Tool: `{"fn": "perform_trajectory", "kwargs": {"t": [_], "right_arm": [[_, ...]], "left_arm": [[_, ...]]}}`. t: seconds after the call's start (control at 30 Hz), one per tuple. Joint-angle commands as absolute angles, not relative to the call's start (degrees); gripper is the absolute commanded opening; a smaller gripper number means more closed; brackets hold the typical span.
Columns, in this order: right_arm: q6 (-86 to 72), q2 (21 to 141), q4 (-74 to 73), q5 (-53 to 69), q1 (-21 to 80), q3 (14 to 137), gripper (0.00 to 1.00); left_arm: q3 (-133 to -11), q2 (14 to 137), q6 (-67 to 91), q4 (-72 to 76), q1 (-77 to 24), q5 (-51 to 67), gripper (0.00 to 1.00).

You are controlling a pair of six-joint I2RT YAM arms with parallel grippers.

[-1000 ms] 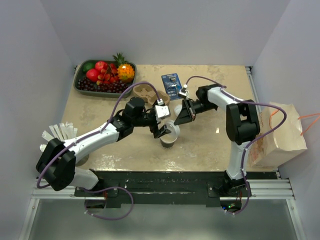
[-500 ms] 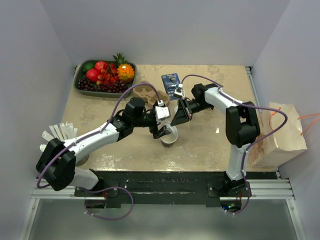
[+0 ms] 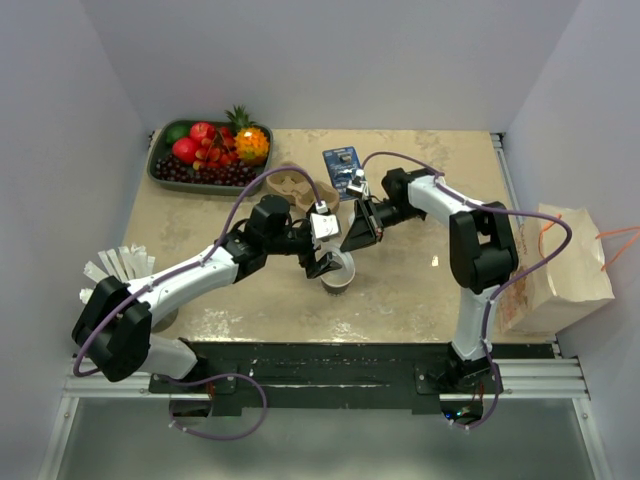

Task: Pack the takeout coffee

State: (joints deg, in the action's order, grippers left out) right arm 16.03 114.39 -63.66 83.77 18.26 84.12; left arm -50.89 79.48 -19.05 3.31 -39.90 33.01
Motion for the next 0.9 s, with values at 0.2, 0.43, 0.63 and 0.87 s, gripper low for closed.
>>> {"fn": "perform_trajectory", "kwargs": {"t": [0.2,0.43,0.63,0.87], "right_arm": [[17.0,115.2,-63.5,89.7,17.7,83.8,0.21],[18.2,116.1,-64.4,89.2,17.4,84.6,0.25],[22.0,115.9,-67.0,88.2,17.0,86.3,0.31],[33.2,115.4,-73.6,86.7,15.6,89.4,0.37]], "left_arm": [[-50.8,80.4,-18.9,6.1,-40.2,35.4,0.87],[-50.4,81.0,-18.7,6.9,-40.3,34.7,0.87],[-51.3,80.9,-18.1,7.3,-40.2,34.3,0.86],[-51.9,81.3,-17.8,7.2,-40.2,34.1,0.86]]}}
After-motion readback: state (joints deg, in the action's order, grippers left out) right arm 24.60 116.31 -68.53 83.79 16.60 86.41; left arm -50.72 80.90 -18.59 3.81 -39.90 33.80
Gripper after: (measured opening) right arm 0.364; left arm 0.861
